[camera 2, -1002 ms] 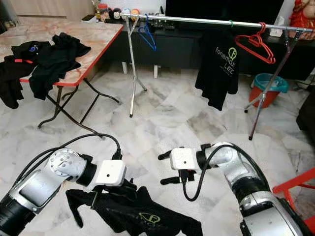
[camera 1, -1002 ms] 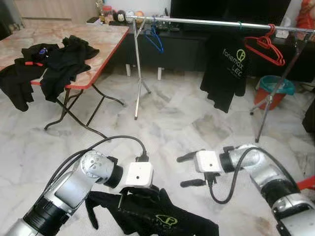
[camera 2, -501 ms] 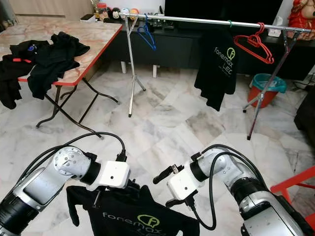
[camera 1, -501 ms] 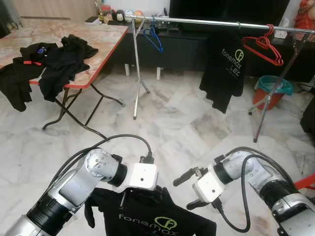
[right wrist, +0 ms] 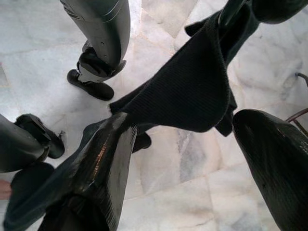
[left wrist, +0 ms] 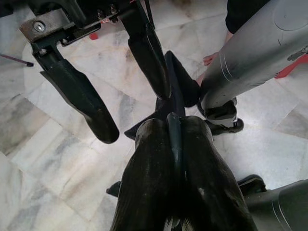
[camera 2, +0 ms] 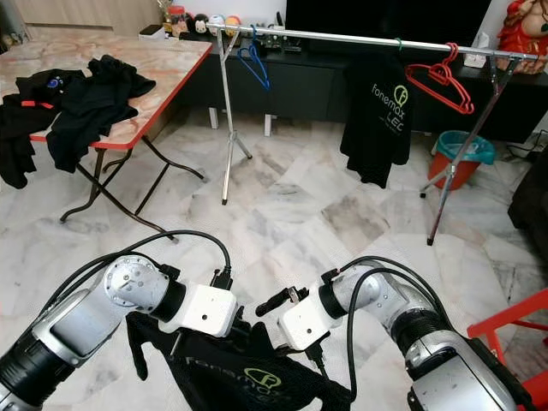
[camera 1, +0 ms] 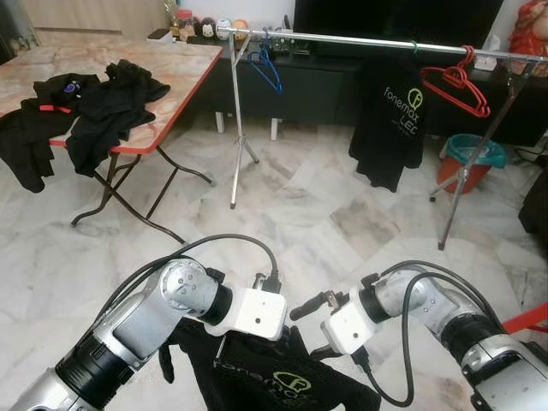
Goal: Hang hanger
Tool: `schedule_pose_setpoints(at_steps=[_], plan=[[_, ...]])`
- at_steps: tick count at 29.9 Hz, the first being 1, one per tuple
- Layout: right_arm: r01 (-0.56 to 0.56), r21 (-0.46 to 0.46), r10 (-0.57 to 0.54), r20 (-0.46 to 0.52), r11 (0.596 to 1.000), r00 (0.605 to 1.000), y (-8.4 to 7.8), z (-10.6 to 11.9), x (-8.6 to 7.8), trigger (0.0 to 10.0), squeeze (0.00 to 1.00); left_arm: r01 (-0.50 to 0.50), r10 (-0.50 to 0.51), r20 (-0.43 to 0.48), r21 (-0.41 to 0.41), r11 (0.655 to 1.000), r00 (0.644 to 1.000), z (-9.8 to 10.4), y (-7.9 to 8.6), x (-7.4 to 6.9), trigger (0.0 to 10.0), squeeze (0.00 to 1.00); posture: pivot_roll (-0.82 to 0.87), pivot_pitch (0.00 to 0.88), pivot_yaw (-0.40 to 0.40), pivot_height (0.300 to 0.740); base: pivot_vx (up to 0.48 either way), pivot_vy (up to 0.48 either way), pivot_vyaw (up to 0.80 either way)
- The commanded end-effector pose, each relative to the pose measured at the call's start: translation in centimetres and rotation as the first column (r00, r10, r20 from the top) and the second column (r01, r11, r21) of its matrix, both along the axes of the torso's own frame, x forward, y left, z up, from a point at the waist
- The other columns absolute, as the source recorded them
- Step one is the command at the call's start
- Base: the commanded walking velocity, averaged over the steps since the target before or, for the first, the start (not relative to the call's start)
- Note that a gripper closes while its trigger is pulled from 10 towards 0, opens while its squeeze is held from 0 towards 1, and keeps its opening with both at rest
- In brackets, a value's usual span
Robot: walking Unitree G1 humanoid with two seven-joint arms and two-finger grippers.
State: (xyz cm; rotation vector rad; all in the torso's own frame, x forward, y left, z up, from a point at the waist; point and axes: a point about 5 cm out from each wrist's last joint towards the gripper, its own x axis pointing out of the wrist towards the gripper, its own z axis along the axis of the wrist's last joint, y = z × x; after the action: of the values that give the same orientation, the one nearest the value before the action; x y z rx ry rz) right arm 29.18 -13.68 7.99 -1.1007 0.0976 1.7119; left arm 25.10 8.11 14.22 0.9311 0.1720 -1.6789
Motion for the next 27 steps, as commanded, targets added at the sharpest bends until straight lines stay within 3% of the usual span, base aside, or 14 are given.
schedule_pose_setpoints(at_steps=[1, 5, 11, 15, 22, 27], plan=[[-0.007, 0.013, 0.007, -0.007, 1.0, 1.0, 0.4, 0.2, 0.1, 10.0, 0.0, 0.043, -0.043, 0.061, -0.009, 0.999, 0.997, 1.0, -0.6, 0.0, 10.0, 0.0, 0.06, 0.0, -0.057, 0.74, 0.0, 0.0, 0.0], [-0.005, 0.034, 0.007, -0.06, 0.999, 0.998, 0.6, -0.1, -0.2, 10.0, 0.0, 0.049, -0.048, 0.073, -0.009, 0.999, 0.996, 1.1, -0.7, -0.1, 10.0, 0.0, 0.07, 0.0, -0.062, 0.74, 0.0, 0.0, 0.0], [-0.04, 0.028, 0.041, -0.045, 0.999, 0.998, 0.9, -0.4, -0.4, 10.0, 0.0, 0.053, -0.052, 0.081, -0.008, 0.999, 0.995, 1.2, -0.8, -0.1, 10.0, 0.0, 0.08, 0.0, -0.066, 0.74, 0.0, 0.0, 0.0], [-0.086, -0.041, 0.084, -0.05, 0.995, 0.995, 0.8, -1.1, -0.8, 10.0, 0.0, 0.057, -0.056, 0.093, -0.007, 0.998, 0.994, 1.3, -0.9, -0.1, 10.0, 0.0, 0.08, 0.0, -0.07, 0.74, 0.0, 0.0, 0.0], [-0.09, -0.081, 0.082, -0.098, 0.993, 0.992, 0.7, -2.4, -1.6, 10.0, 0.0, 0.055, -0.054, 0.105, -0.009, 0.998, 0.993, 1.5, -1.0, 0.0, 10.0, 0.0, 0.09, 0.0, -0.073, 0.74, 0.0, 0.0, 0.0], [-0.05, -0.067, 0.05, -0.01, 0.997, 0.999, 1.2, -2.6, -1.2, 10.0, 0.0, 0.05, -0.048, 0.11, -0.014, 0.999, 0.993, 1.5, -1.0, 0.1, 10.0, 0.0, 0.09, 0.0, -0.075, 0.74, 0.0, 0.0, 0.0]])
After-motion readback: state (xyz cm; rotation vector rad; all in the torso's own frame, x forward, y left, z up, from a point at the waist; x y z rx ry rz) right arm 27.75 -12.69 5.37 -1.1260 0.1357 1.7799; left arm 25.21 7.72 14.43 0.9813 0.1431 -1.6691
